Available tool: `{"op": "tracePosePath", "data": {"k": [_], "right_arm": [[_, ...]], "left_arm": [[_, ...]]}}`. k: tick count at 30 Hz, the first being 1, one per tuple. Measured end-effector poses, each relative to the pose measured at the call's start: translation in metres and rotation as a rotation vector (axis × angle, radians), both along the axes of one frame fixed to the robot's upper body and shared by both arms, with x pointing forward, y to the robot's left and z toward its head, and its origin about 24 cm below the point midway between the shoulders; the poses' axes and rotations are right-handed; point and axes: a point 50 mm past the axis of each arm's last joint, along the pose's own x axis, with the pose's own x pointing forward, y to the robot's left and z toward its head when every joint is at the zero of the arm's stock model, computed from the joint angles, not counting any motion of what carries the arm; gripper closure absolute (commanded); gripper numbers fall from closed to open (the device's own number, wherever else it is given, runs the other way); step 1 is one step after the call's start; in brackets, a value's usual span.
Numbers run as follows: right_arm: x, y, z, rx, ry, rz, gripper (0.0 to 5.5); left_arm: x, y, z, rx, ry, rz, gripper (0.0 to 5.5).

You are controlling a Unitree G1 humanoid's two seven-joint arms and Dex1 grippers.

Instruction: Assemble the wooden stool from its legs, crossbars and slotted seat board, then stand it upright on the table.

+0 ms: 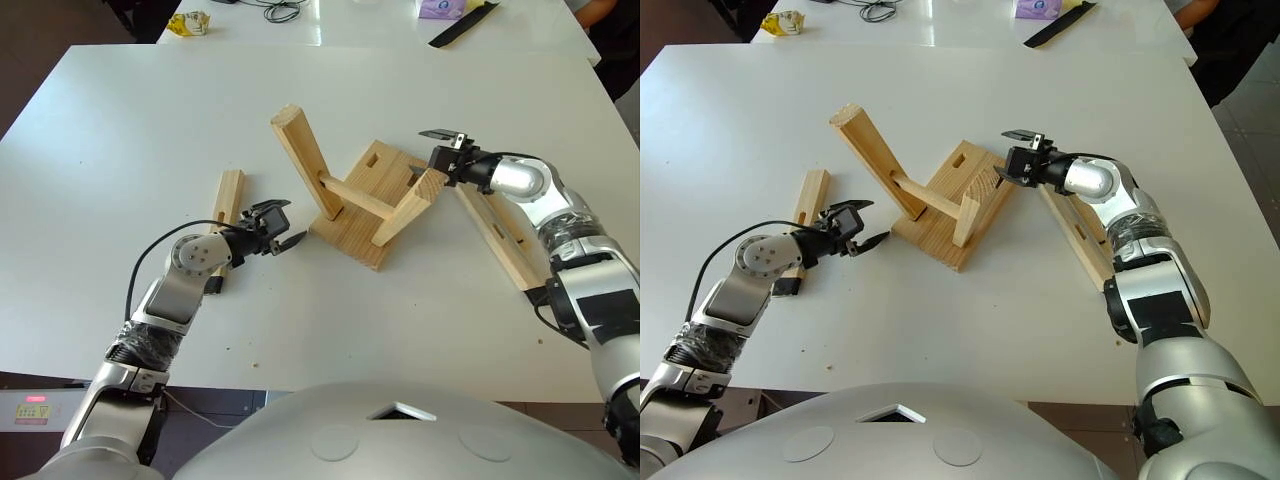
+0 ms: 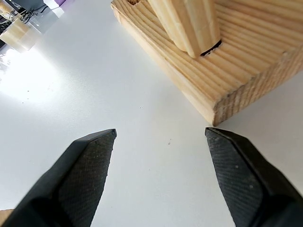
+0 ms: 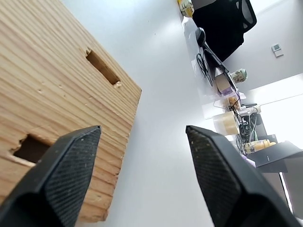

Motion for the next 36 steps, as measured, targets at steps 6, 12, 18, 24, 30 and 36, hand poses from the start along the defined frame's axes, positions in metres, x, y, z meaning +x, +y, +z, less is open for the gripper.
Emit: {"op": "tracePosePath", "data": {"k": [6, 12, 18, 24, 30, 36], "right_arm": [[-0.006, -0.005, -0.001, -0.006, 0.016, 0.016, 2.19], [-0.001, -0.014, -0.004, -0.024, -0.024, -0.085, 2.19], [0.015, -0.037, 0.001, -0.093, -0.107, -0.309, 2.19], [0.010, -0.046, -0.013, -0.137, -0.059, -0.363, 2.19], [0.008, -0.038, -0.018, -0.115, -0.033, -0.322, 2.19], [0.007, -0.034, -0.019, -0.103, -0.020, -0.302, 2.19]], "left_arm": [[0.002, 0.003, 0.001, 0.010, -0.008, 0.020, 2.00], [0.002, 0.000, 0.012, -0.026, 0.004, 0.019, 2.00], [-0.008, -0.008, 0.023, -0.041, 0.023, -0.046, 2.00], [-0.022, -0.012, 0.029, -0.042, 0.066, -0.134, 2.00], [-0.046, -0.017, 0.008, -0.039, 0.185, -0.181, 2.00], [-0.053, -0.021, 0.003, -0.056, 0.199, -0.196, 2.00]]}}
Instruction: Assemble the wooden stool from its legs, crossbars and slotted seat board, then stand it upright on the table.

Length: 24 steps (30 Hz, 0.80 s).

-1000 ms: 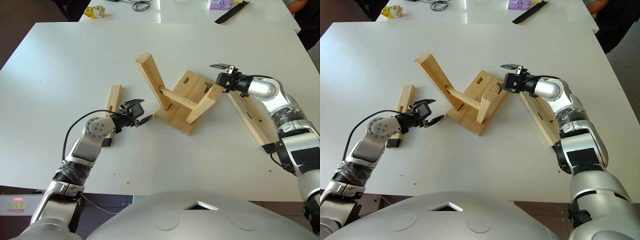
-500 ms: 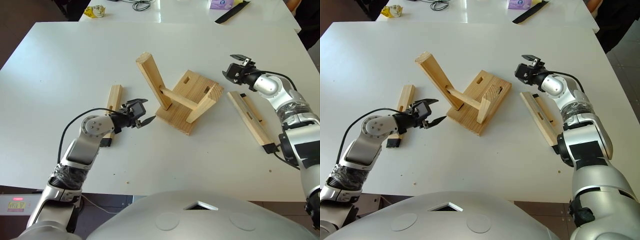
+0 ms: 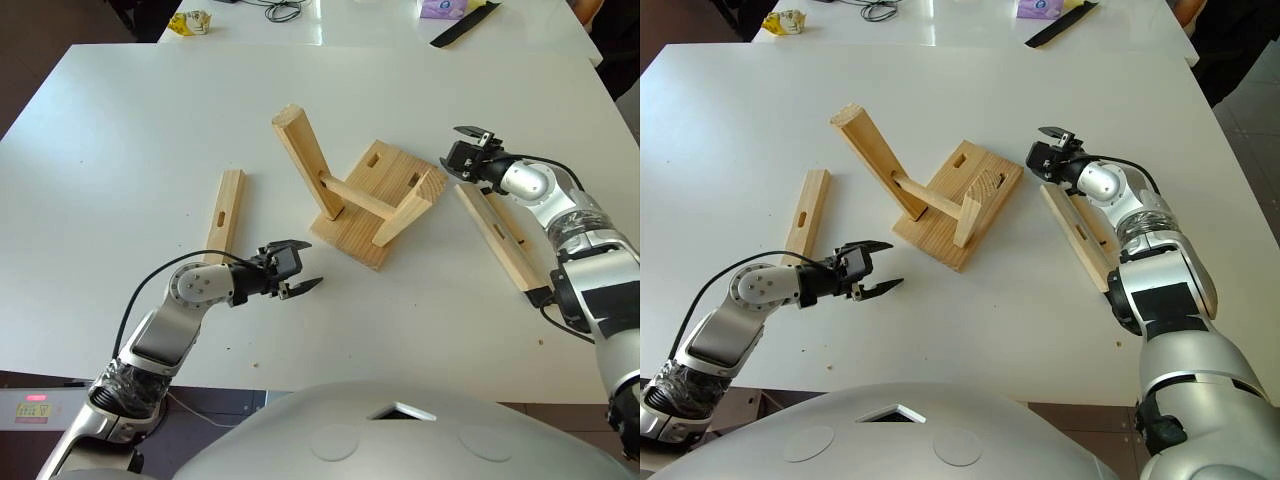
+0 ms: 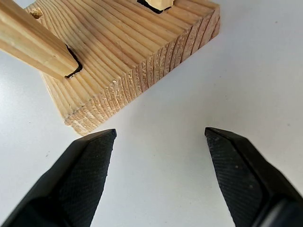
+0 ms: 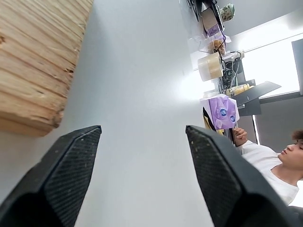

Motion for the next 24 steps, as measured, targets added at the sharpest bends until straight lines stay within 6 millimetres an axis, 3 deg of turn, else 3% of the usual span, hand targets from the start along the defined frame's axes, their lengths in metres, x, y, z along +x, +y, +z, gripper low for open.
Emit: {"op": "tracePosePath", "data": {"k": [8, 24], "right_arm": [[-0.002, 0.011, 0.001, 0.032, 0.020, 0.088, 2.19], [-0.017, 0.017, 0.004, 0.063, 0.043, 0.273, 2.19]], "left_arm": [[0.001, -0.003, -0.001, -0.010, -0.003, 0.009, 2.00], [0.034, 0.018, 0.015, 0.092, -0.117, 0.080, 2.00]]}}
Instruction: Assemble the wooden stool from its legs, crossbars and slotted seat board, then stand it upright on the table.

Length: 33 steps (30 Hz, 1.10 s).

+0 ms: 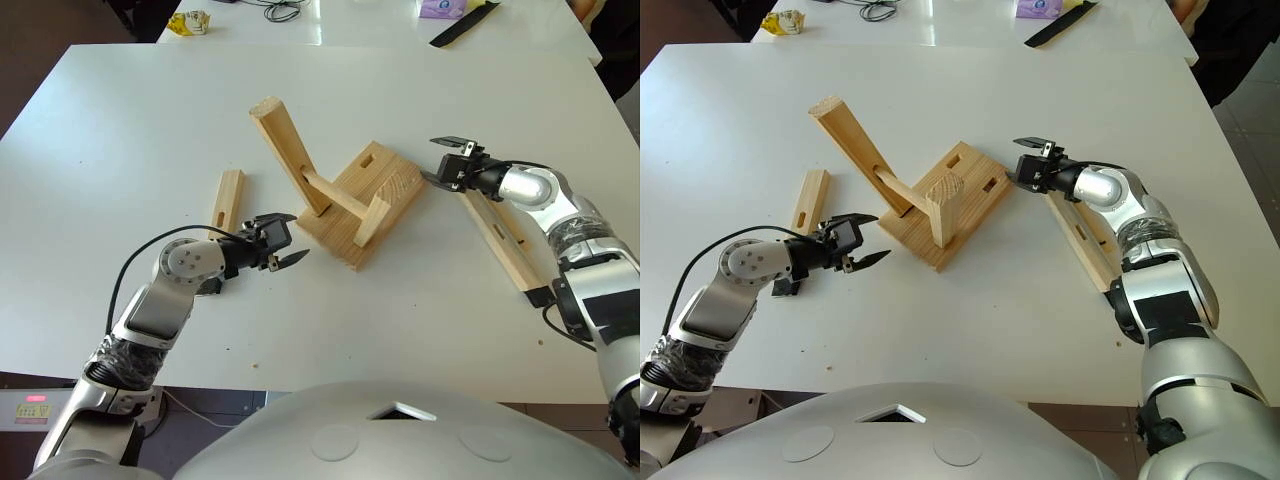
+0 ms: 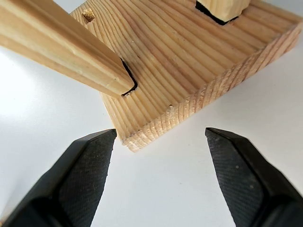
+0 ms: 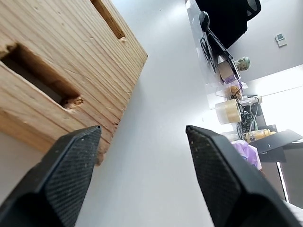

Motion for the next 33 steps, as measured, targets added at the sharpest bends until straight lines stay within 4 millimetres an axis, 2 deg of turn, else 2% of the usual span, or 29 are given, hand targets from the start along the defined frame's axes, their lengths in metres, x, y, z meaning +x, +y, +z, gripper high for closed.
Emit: {"op": "tracePosePath", "data": {"k": [6, 18, 22, 26, 28, 33], "right_arm": [[-0.009, 0.007, 0.001, 0.019, 0.011, 0.099, 2.19], [-0.026, 0.007, 0.003, -0.021, 0.037, 0.224, 2.19], [-0.015, -0.003, 0.012, 0.011, 0.000, 0.106, 2.19], [0.011, -0.016, 0.041, 0.079, -0.164, -0.083, 2.19], [0.018, -0.019, 0.045, 0.073, -0.197, -0.138, 2.19], [0.016, -0.018, 0.013, -0.009, -0.132, -0.202, 2.19]], "left_arm": [[0.003, 0.003, 0.000, 0.010, -0.011, 0.024, 2.00], [0.005, 0.001, 0.000, 0.006, -0.026, 0.032, 2.00], [0.004, -0.001, 0.002, 0.001, -0.035, 0.025, 2.00], [0.003, -0.004, 0.001, -0.004, -0.031, 0.016, 2.00], [0.003, -0.004, 0.001, -0.004, -0.031, 0.016, 2.00], [0.002, -0.005, 0.002, -0.005, -0.030, 0.008, 2.00]]}}
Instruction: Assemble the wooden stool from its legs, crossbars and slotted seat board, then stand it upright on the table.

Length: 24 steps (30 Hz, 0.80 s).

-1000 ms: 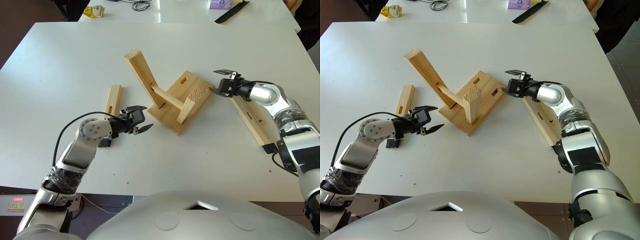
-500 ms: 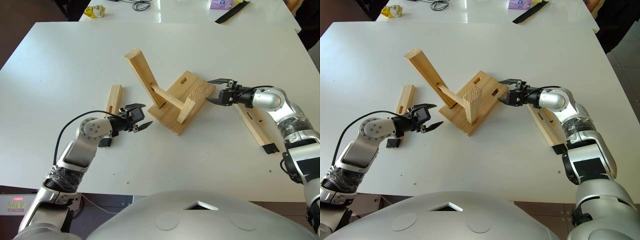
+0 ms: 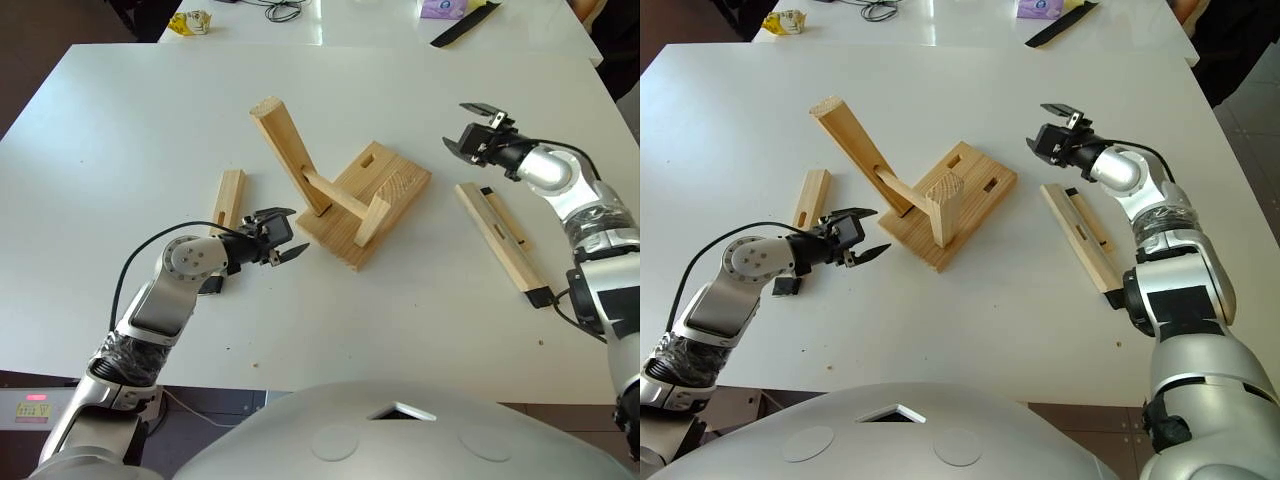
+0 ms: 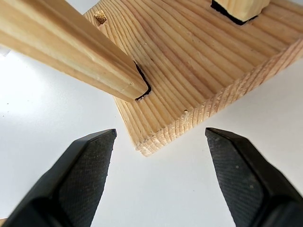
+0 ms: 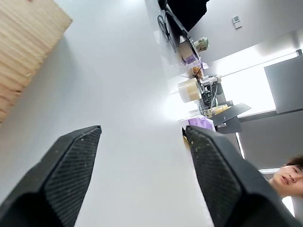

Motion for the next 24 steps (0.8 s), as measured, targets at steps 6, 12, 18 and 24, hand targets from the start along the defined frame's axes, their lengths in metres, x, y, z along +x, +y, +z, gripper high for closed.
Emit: {"op": "tracePosePath", "data": {"k": [6, 12, 18, 24], "right_arm": [[-0.006, 0.005, -0.023, -0.051, 0.024, -0.022, 2.19], [-0.011, 0.005, -0.034, -0.044, 0.064, -0.030, 2.19], [-0.013, 0.007, -0.033, -0.019, 0.095, 0.004, 2.19], [-0.015, 0.009, -0.027, 0.017, 0.109, 0.068, 2.19]], "left_arm": [[-0.002, -0.001, 0.000, 0.006, 0.021, -0.036, 2.00], [-0.005, 0.000, 0.002, 0.016, 0.038, -0.066, 2.00], [-0.006, 0.008, 0.002, 0.047, 0.053, -0.071, 2.00], [-0.005, 0.010, 0.001, 0.056, 0.059, -0.063, 2.00]]}}
